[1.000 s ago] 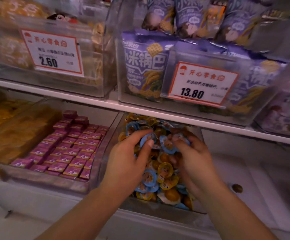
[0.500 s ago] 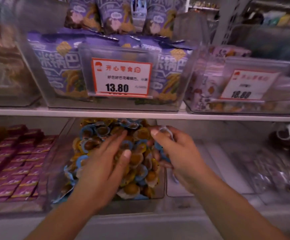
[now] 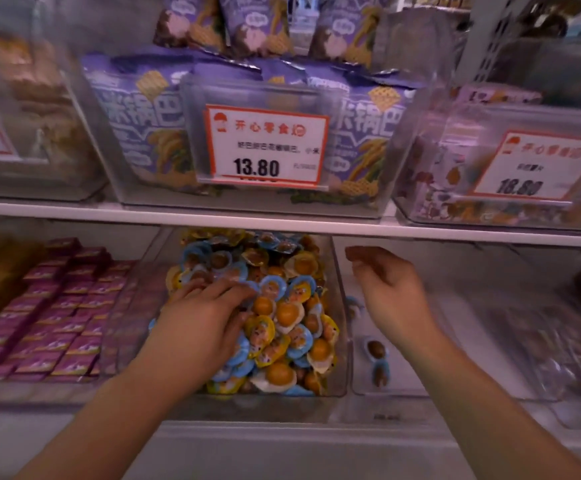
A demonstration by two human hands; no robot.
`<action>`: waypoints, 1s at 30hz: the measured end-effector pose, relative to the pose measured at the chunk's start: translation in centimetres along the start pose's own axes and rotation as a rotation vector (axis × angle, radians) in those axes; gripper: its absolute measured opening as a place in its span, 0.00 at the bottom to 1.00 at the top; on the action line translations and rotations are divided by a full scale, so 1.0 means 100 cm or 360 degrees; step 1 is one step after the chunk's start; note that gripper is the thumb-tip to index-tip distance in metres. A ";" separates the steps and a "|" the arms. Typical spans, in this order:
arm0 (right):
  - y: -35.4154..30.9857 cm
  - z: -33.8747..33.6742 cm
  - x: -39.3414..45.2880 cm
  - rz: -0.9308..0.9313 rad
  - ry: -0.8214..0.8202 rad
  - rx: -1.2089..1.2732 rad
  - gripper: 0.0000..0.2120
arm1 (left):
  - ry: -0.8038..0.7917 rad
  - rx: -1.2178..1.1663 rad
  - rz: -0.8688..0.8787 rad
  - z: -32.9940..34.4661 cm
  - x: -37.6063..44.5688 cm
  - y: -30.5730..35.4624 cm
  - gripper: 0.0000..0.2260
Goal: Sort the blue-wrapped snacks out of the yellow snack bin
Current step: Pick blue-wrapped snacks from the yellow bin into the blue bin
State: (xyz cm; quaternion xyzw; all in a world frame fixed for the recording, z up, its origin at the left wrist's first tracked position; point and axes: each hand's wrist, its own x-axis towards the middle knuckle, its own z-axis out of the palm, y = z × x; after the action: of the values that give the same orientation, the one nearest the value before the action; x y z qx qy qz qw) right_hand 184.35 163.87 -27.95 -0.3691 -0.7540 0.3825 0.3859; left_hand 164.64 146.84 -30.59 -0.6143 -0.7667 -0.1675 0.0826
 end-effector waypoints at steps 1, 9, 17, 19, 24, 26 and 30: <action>-0.009 0.009 -0.004 -0.0205 -0.0013 -0.0119 0.12 | -0.0001 -0.0039 0.0025 -0.003 -0.002 -0.001 0.14; -0.055 0.089 -0.001 -0.0528 -0.0819 -0.0908 0.26 | -0.0006 -0.0184 -0.0116 -0.008 -0.016 -0.023 0.18; -0.047 0.103 0.011 -0.0490 -0.1110 -0.1332 0.29 | -0.0056 -0.0032 -0.0118 0.008 0.004 -0.030 0.39; -0.045 0.098 0.011 -0.0490 -0.1050 -0.1239 0.26 | -0.0165 -0.0029 -0.0043 0.012 0.012 -0.035 0.38; -0.039 0.094 0.008 -0.0436 -0.0813 -0.1025 0.13 | 0.0014 -0.0108 0.0005 0.012 0.021 -0.035 0.22; -0.038 0.090 0.010 -0.0396 -0.0724 -0.0914 0.09 | 0.0106 -0.0180 -0.0025 0.009 0.021 -0.031 0.18; -0.036 0.083 0.014 -0.0316 -0.0512 -0.0696 0.08 | 0.0228 -0.0674 -0.0291 0.002 0.020 -0.033 0.11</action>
State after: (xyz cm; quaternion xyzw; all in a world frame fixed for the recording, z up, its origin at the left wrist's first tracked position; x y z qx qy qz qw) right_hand 175.60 161.11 -27.87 -0.3025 -0.9026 0.2247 0.2082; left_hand 161.00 148.10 -30.67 -0.5326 -0.7590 -0.3744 -0.0095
